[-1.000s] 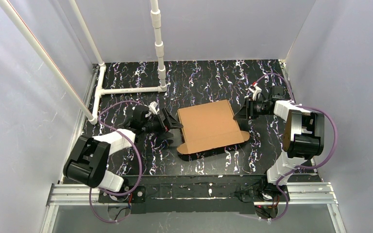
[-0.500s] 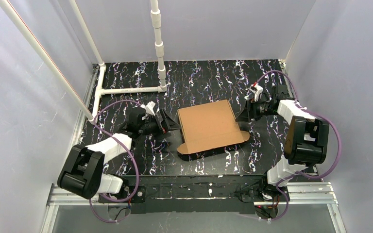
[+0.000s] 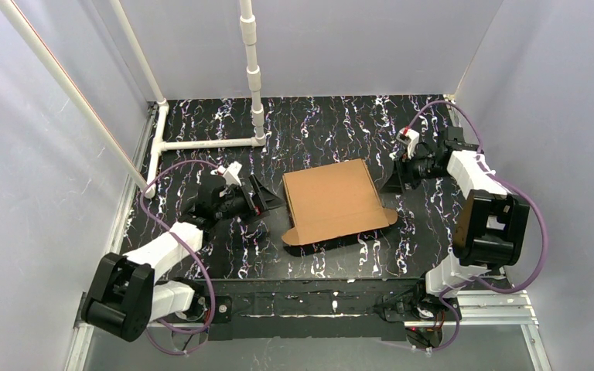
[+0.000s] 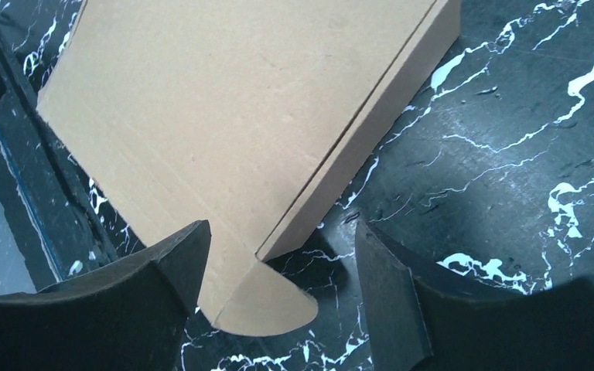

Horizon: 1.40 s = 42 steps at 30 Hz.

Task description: Fold the paper box

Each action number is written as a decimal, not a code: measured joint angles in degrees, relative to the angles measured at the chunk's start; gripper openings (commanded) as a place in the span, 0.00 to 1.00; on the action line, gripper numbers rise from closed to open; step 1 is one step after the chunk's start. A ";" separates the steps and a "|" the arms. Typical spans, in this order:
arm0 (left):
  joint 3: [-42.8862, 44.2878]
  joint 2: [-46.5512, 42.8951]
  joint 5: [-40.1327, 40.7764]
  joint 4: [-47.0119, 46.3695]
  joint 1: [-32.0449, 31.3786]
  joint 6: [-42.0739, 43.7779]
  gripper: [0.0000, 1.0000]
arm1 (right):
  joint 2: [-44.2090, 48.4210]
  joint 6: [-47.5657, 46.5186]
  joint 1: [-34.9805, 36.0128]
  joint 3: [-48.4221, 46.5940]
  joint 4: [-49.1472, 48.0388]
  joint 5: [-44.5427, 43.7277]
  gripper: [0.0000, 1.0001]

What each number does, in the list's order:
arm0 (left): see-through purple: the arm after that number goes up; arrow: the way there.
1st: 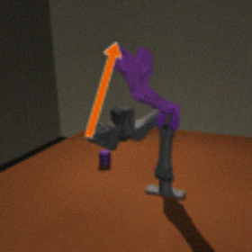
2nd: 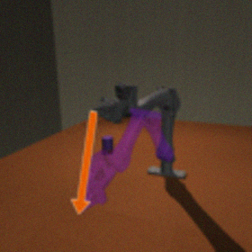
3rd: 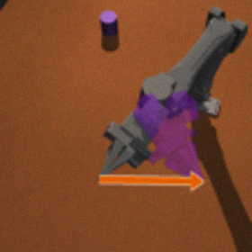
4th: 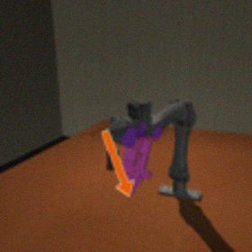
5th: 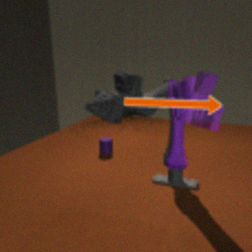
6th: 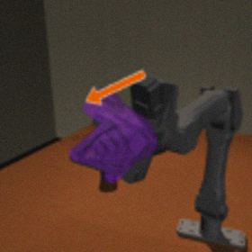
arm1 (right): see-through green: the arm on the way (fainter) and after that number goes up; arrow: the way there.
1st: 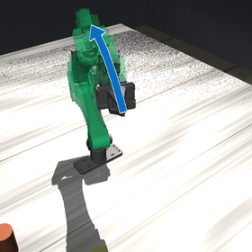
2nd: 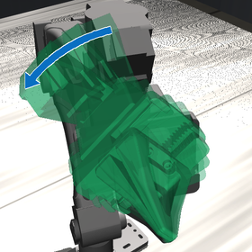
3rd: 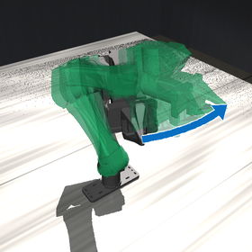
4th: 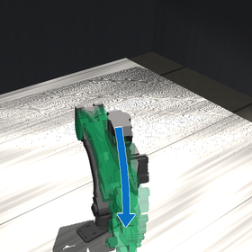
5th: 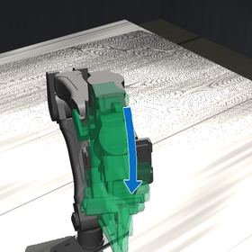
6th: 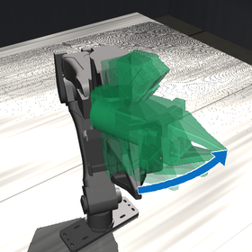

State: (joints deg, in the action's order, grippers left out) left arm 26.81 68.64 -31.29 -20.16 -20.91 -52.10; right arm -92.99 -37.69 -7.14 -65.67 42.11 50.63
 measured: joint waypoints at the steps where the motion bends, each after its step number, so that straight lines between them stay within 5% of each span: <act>1: -0.22 -0.94 0.04 0.02 0.00 0.13 0.98 | 0.39 -1.33 -0.04 -0.24 1.22 0.00 0.78; 15: -2.12 -6.75 -0.09 4.13 0.00 5.55 0.98 | 2.69 -14.38 -2.34 -0.24 12.66 0.04 0.79; 42: -2.36 -11.76 -1.03 5.40 0.17 5.57 0.98 | 5.03 -19.02 -4.13 1.07 15.61 0.52 0.81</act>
State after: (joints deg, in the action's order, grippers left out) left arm 24.45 56.88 -32.32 -14.76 -20.73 -46.52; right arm -87.96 -56.71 -11.27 -64.60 57.71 51.16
